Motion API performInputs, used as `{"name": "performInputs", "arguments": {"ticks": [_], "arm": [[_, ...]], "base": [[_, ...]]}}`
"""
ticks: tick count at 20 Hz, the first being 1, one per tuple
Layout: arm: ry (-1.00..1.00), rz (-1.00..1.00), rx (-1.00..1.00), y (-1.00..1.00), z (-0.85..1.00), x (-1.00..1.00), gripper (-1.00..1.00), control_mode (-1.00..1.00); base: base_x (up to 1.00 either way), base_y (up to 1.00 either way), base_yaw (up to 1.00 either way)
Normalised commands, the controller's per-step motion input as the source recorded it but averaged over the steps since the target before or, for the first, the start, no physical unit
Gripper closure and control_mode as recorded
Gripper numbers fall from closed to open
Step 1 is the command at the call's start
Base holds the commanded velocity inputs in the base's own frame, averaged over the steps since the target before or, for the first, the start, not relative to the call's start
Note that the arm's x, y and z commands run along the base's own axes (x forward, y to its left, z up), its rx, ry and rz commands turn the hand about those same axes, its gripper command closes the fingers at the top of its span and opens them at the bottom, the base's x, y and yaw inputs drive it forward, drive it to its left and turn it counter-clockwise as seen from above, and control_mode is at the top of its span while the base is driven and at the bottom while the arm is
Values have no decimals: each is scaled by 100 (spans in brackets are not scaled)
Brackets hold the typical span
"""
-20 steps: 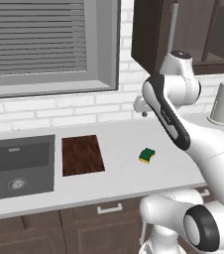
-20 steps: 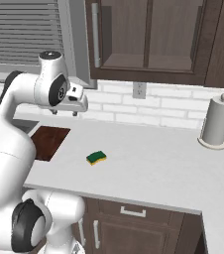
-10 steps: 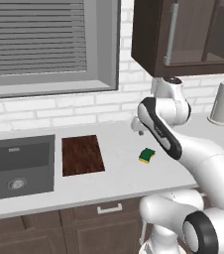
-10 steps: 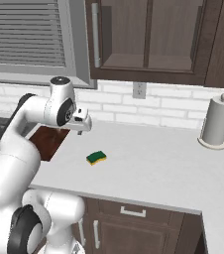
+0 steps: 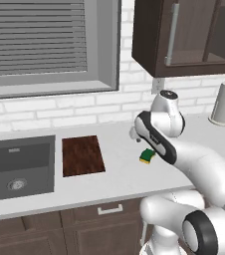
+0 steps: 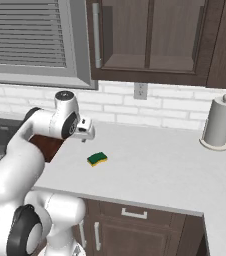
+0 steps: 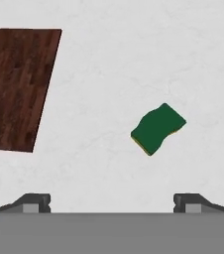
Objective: Pick up the sponge from the counter and clean the cutting board by briefly scrubbing or pressing down on the cutting board. Once finished, release the sponge.
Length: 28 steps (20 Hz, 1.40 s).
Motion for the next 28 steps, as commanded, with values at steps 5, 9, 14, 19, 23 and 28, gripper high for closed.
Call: {"name": "performInputs", "arguments": {"ticks": [5,9,14,19,23,28], "arm": [[3,-1,0,-11,0,45,-100,-100],[16,-10,0,-31,0,5,-100,-100],[34,-12,-1,-11,-1,18,-100,-100],[30,-6,-1,0,-32,5,-100,-100],[15,0,0,0,-58,0,-100,-100],[6,0,0,0,-53,0,-100,-100]], "base": [[0,0,0],[0,0,0],[0,0,0],[0,0,0],[0,0,0],[0,0,0]]}}
